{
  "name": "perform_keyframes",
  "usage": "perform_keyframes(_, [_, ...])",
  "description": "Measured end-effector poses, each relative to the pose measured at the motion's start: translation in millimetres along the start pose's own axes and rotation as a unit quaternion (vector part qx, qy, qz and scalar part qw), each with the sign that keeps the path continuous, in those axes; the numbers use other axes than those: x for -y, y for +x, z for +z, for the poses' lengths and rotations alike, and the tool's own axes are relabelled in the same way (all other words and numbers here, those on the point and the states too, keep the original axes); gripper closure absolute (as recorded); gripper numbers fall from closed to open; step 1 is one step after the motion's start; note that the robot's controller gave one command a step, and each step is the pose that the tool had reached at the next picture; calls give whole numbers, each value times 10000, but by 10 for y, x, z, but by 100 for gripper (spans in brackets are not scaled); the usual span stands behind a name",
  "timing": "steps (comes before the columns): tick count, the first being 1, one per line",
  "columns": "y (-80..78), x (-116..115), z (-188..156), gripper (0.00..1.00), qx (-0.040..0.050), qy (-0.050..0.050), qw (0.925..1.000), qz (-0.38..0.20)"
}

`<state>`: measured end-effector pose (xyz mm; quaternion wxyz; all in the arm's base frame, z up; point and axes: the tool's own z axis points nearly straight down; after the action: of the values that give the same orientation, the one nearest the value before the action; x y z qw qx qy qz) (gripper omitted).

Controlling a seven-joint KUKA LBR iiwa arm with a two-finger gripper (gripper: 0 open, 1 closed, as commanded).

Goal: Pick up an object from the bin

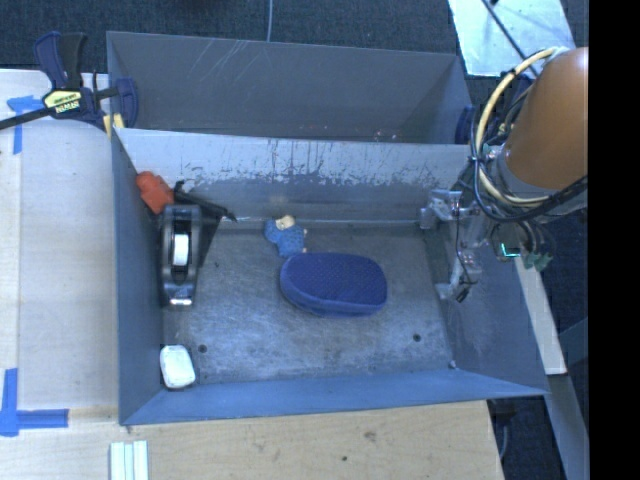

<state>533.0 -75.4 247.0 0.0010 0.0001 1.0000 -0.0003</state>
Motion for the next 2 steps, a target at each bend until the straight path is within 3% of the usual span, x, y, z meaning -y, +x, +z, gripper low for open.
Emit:
perform_keyframes(1, [-646,-585,429,0,12,-17,9999,-154])
perform_keyframes(2, [-252,-685,1774,0,23,-2,9929,-1192])
